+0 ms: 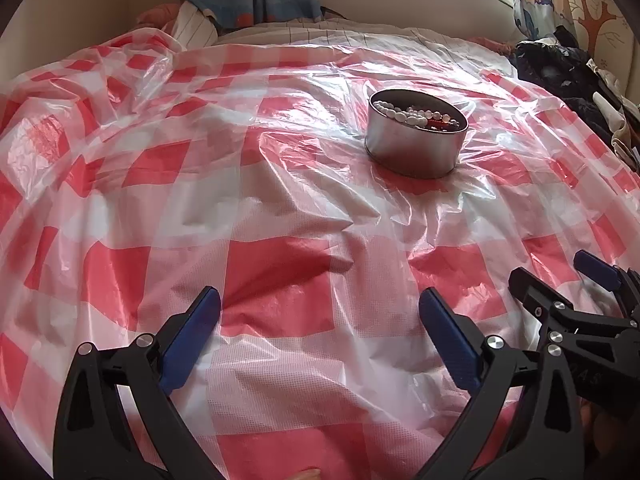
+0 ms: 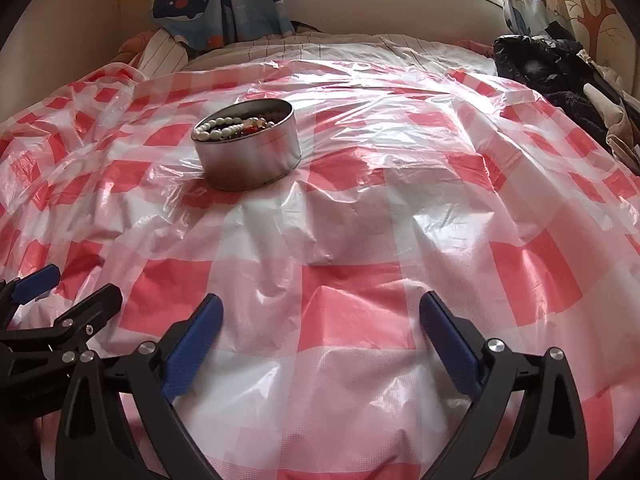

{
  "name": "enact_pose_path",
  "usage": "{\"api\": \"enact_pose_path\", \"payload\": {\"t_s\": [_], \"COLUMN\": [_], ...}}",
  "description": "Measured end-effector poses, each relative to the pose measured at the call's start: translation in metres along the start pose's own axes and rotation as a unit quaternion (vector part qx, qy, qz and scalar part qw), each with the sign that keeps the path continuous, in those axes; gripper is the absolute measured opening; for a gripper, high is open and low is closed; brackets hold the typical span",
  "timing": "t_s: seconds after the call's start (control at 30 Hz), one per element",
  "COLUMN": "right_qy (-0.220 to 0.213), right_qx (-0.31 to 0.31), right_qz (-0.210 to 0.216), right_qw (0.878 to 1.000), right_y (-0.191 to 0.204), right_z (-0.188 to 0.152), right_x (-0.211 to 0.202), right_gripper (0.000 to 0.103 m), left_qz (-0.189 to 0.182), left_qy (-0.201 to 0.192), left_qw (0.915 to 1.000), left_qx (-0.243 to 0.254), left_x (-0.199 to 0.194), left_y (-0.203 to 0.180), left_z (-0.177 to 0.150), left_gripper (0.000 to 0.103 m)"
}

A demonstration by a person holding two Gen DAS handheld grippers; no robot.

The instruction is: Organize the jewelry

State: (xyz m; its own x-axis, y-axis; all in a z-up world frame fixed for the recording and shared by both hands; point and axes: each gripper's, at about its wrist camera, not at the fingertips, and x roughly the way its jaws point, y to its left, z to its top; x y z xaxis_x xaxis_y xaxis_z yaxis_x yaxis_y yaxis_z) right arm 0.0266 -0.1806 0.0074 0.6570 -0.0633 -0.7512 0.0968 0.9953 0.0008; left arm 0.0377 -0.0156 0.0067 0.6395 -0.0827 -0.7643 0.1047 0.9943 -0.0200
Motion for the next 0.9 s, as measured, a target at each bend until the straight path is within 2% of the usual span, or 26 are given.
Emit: {"api": "enact_pose_path", "payload": {"t_s": [0.6,0.9], "right_qy": [-0.008,-0.008], "right_qx": [0.018,0.018], "right_qz": [0.027,0.027], "right_qw": [0.999,0.999], "right_y": [-0.0074,-0.0071], "right_z": [0.0003,0.0008], "right_x": [0.0006,0.0010], "right_gripper": [0.096,0.096], "left_qz": [0.011,0.012], "left_qy": [0.013,0.014], "left_qw": [0.9999,0.9998], "left_qx": [0.004,0.004], "left_x": [0.0044,0.0056], "left_y": [-0.0016,-0.0018], "left_z": [-0.0024,-0.0021], "left_gripper": [0.096,0.096]}}
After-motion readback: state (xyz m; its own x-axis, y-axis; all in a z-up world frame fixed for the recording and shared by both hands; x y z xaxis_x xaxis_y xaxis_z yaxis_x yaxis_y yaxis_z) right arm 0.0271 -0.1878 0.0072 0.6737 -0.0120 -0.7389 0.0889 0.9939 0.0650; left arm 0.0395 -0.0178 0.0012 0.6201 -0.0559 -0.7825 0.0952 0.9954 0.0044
